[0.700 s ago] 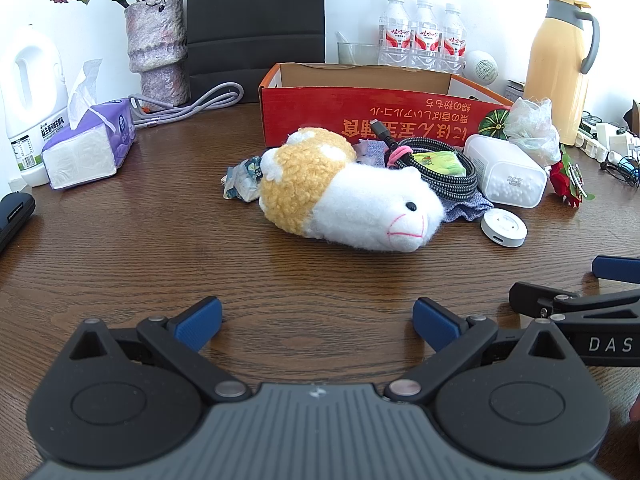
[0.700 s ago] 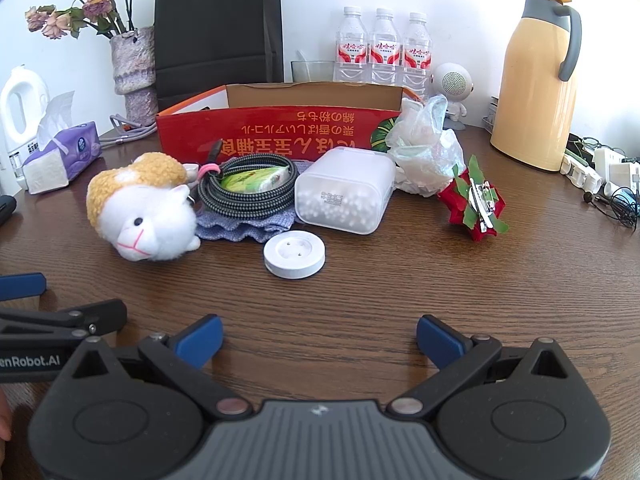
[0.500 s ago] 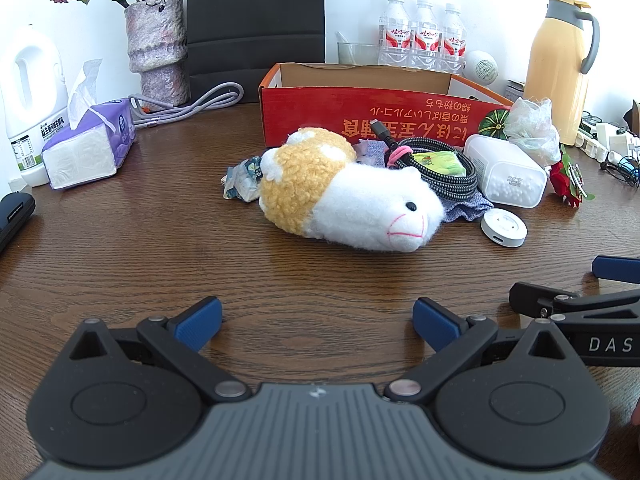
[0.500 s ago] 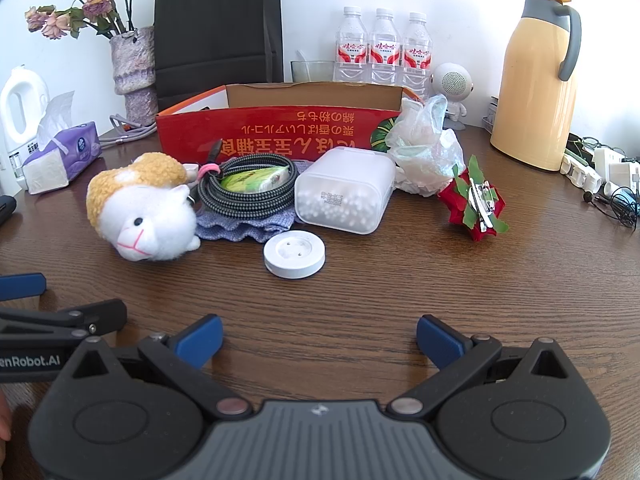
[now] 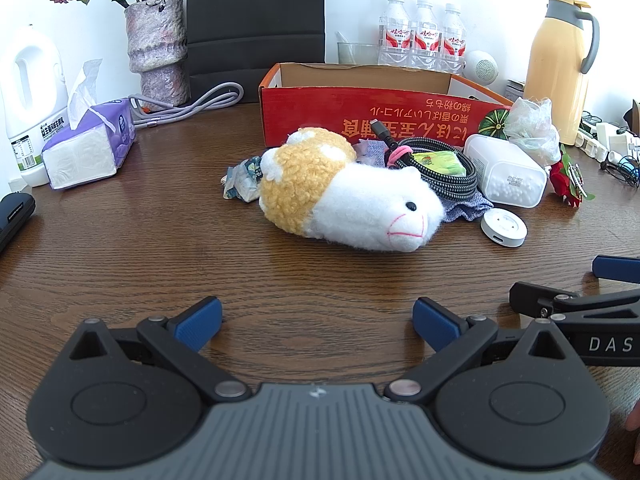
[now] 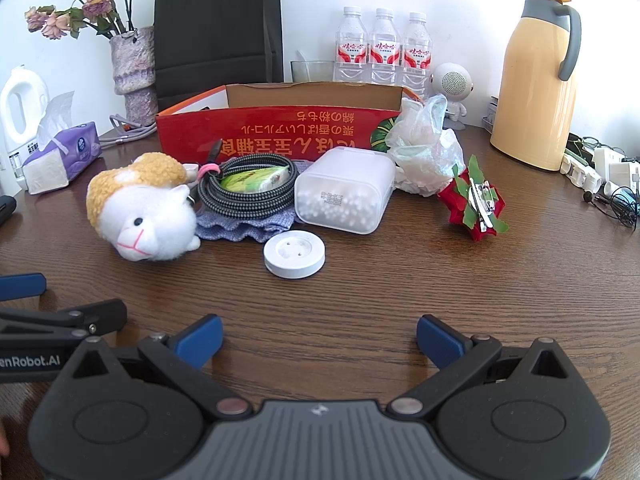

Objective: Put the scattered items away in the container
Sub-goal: 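Reach both tools toward the plush guinea pig and braided cable, then grasp the plush guinea pig with the left tool while the right tool grasps the braided cable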

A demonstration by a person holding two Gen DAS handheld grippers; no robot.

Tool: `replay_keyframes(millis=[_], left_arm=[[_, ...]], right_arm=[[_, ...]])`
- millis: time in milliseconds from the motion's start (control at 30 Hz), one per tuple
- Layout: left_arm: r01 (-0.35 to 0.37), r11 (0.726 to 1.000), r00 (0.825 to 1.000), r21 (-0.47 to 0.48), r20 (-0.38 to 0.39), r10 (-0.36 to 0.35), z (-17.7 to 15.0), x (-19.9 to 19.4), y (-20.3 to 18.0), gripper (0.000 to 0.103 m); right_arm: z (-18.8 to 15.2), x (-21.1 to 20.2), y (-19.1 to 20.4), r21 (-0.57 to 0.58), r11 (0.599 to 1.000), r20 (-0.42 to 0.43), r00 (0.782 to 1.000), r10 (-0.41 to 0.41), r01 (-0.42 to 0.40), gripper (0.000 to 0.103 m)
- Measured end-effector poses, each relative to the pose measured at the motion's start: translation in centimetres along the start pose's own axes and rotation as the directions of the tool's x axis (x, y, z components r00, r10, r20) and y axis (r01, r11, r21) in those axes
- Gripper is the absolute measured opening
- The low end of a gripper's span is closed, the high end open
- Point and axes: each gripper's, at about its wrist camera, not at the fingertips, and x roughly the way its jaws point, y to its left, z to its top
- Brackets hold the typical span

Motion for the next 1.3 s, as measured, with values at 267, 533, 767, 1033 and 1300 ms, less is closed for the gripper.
replay_keyframes(millis=[267,533,767,1033,1300], left_arm=[[0.05,0.998,0.998,-0.036,0.046,-0.049,0.8,-1.4,1.2,0.103],[0.135,0.987,0.986,-0.089,0.11,-0.125,6.9,1.0,1.8,0.103],[0.087,0.993,0.995,-0.08,0.065,-0.082,7.9,4.0,2.5,0.059],[0.19,0.977,0.982,-0.092,0.004,-0.191,8.0,5.2,4.3,0.07],[0.229,0.971,0.969,-0.073,0.116,-0.22,7.9,1.9,4.3,0.052]], right_arm=[[0.3,-0.6,0.6,-0.088,0.996,0.029,0.999,0.02,-0.017,0.095],[4.0,1.7,0.0,-0.079,0.994,0.026,0.997,0.075,-0.073,0.07],[6.8,2.0,1.9,-0.21,0.966,0.076,0.982,0.172,-0.153,0.054],[7.6,4.6,5.7,-0.443,0.885,0.041,0.983,0.181,-0.144,0.043],[7.1,2.7,7.3,-0.526,0.848,0.111,0.984,0.138,-0.059,0.013]])
